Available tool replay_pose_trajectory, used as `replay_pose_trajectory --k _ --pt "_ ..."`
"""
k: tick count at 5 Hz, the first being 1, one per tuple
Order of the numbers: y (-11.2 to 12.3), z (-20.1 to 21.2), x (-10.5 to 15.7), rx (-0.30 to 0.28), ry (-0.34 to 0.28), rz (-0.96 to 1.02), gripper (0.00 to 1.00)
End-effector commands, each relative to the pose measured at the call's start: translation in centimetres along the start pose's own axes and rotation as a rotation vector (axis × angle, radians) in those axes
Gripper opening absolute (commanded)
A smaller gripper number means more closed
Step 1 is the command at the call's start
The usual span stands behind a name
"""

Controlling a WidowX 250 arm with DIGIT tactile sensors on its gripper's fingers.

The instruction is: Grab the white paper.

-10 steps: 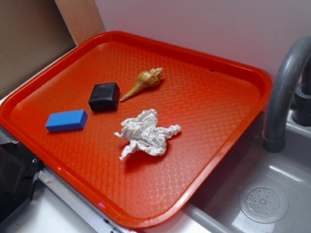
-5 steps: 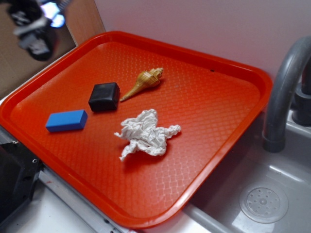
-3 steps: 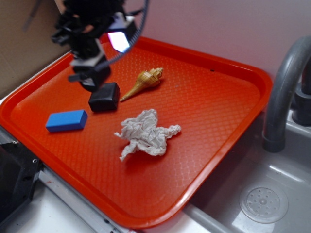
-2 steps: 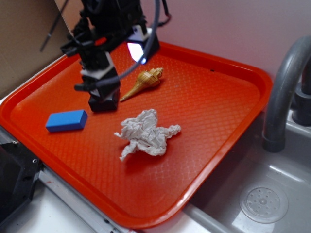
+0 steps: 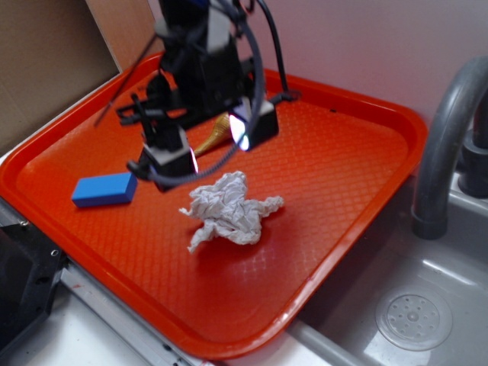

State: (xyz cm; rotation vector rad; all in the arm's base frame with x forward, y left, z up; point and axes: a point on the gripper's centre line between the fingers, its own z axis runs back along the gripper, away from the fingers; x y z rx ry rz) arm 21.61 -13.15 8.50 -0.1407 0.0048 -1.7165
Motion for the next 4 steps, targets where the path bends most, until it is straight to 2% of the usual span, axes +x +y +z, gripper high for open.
replay_pose_trajectory --k 1,3,4 --pt "-1.4 -3.8 -0.1 -0.036 0.085 0.014 1.00" --pt "-1.6 -5.9 -1.1 -0.082 0.171 -0.005 1.00" --pt "-1.8 -6.4 -1.1 -0.081 0.198 0.037 0.42"
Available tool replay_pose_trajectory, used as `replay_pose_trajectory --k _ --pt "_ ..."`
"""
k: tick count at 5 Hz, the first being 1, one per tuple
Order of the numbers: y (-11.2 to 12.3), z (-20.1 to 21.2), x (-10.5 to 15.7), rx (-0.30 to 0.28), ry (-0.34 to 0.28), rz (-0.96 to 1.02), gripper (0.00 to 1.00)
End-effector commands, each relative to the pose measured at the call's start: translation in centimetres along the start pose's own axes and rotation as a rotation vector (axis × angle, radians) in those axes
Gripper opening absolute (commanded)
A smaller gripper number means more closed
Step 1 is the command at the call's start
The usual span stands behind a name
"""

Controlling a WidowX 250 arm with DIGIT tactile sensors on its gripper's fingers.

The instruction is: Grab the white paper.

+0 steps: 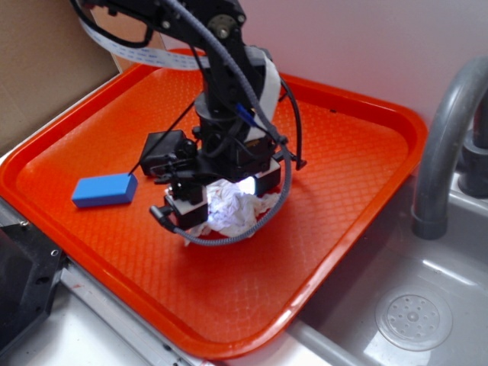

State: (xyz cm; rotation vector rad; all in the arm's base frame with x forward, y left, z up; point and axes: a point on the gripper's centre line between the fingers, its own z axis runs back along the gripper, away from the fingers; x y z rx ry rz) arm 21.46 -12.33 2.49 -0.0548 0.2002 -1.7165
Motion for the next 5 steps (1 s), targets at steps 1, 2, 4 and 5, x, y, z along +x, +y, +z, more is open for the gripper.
replay_pose_trajectory --k 1,2,4,5 --pt "-2.2 -0.8 0.4 0.024 0.022 0.068 0.00" --pt "-2.4 -0.4 0.3 0.070 0.014 0.134 0.00" --pt "-3.0 4.3 -0.8 0.283 0.025 0.533 0.00" --pt "-5.5 8.8 0.5 0.442 0.005 0.799 0.00"
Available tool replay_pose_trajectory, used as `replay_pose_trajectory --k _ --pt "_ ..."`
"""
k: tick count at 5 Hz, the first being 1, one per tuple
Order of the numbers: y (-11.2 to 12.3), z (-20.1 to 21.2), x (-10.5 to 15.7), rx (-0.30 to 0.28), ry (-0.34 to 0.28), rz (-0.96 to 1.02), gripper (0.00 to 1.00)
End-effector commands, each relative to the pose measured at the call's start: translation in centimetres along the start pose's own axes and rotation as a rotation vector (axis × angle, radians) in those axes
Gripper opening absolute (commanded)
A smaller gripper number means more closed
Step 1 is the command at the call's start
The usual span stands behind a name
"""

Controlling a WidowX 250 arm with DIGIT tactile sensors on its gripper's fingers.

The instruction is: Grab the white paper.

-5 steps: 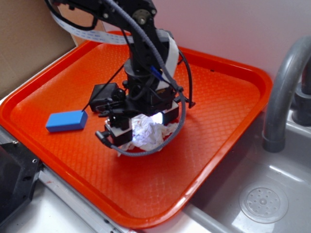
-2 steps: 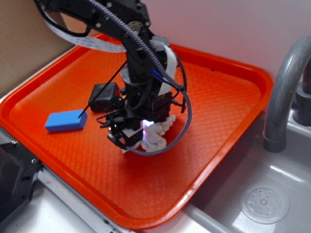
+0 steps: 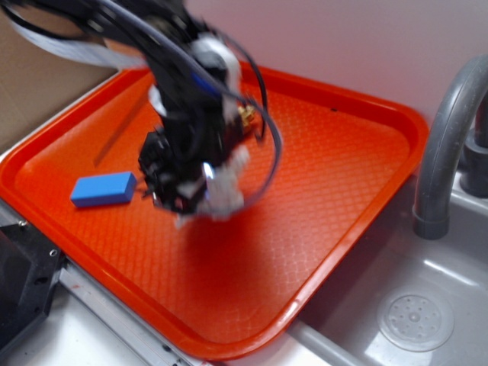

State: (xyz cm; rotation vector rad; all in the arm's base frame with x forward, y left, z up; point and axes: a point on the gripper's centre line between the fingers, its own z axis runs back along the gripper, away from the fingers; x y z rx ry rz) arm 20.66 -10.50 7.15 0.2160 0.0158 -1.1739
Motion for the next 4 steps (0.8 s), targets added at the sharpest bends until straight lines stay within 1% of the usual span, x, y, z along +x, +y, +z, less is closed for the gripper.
replay_pose_trajectory --k 1,2,3,4 --pt "-4.3 10.1 -0.4 0.079 -0.054 0.505 0.00" --pt "-3.0 13.3 -1.5 -0.070 -0.065 0.761 0.00" --pt "-1.2 15.0 -1.8 -0.170 -0.065 1.012 0.00" --pt "-0.6 15.2 -2.1 -0.176 -0.040 1.262 0.00"
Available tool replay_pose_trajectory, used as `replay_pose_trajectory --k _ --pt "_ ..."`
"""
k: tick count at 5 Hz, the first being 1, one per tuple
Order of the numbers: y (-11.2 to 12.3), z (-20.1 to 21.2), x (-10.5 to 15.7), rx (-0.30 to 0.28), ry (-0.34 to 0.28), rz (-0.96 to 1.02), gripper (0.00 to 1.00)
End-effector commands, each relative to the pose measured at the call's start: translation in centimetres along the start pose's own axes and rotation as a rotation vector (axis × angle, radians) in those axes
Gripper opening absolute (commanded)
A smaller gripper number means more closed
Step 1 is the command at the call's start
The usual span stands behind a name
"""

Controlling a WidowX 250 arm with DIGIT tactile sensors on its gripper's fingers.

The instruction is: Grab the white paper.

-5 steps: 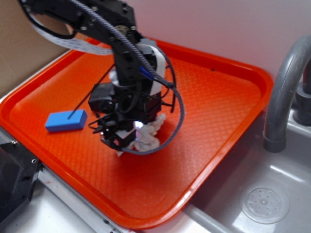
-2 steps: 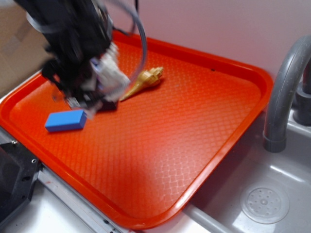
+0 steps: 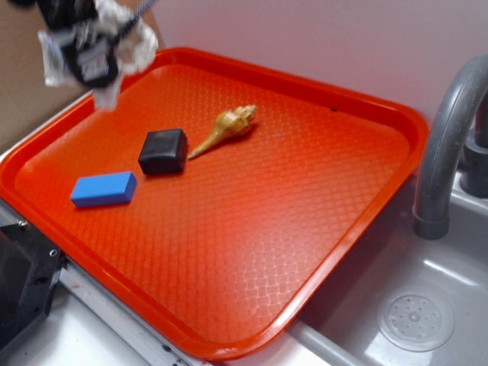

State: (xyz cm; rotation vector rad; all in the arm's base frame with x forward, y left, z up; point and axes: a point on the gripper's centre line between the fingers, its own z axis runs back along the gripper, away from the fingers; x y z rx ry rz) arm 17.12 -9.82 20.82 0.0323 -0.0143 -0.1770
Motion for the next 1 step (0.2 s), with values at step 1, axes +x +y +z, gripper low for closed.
replay_pose_trajectory --k 1 --pt "-0.96 0.84 1.02 -0.062 -0.063 0.512 0.00"
